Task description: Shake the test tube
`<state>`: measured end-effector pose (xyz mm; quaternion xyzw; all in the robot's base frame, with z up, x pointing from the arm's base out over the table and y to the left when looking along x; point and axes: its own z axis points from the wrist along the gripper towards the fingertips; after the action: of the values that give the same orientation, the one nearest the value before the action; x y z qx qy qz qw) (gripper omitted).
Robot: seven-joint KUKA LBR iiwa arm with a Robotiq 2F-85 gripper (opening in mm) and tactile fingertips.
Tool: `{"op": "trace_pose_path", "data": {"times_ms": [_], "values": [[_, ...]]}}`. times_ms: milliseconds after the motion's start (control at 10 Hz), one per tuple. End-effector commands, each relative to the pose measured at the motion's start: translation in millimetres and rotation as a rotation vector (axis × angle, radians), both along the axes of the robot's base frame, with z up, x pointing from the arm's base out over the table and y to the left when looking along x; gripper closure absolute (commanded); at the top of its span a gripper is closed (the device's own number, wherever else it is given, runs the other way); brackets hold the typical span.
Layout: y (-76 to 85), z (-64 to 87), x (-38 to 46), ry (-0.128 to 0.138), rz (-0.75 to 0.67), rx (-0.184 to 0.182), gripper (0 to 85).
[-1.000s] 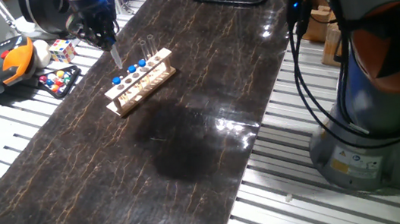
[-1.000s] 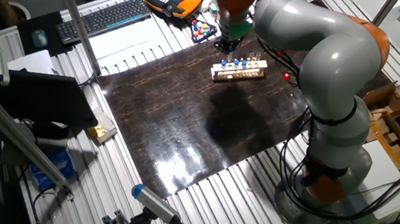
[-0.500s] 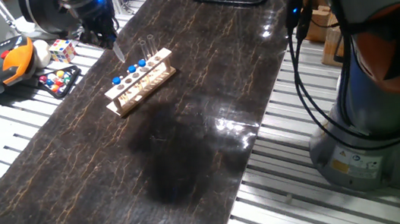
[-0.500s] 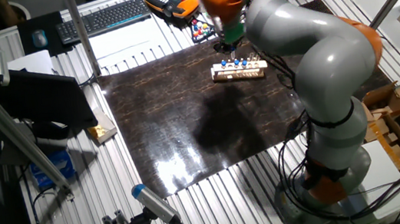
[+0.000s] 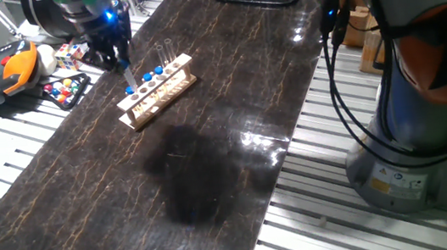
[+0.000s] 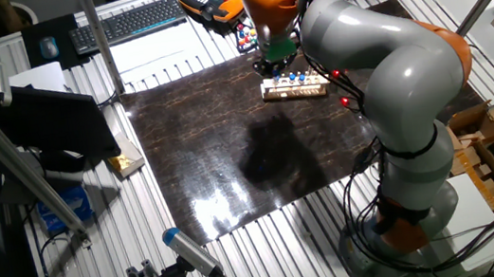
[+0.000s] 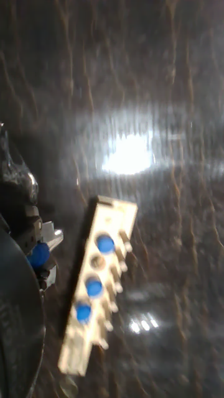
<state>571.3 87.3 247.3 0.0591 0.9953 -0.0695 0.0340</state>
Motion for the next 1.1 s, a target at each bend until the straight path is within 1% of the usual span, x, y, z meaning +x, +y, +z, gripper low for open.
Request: {"op": "trace_pose_path", "data": {"times_ms": [0,100,200,300,400,600,700,800,900,1000], "values": [[2.1,1.9,0.2,-0.009,-0.136,0.108,84.3],[3.3,4.0,1.0,-0.008,-0.171,0.153,84.3],[2.8,4.7,1.1,-0.009,-0.2,0.211,84.3],[2.7,5.0,0.8,-0.01,-0.209,0.237,84.3],[3.0,5.1,0.4,-0.01,-0.209,0.252,84.3],[8.4,4.5,-0.6,-0.013,-0.23,0.314,84.3],[10.2,4.0,-0.1,-0.021,-0.245,0.319,84.3],[5.0,3.2,1.4,-0.025,-0.203,0.256,84.3],[-4.7,1.8,3.4,-0.02,-0.138,0.169,84.3],[-15.0,1.2,5.6,-0.015,-0.08,0.099,84.3]]}}
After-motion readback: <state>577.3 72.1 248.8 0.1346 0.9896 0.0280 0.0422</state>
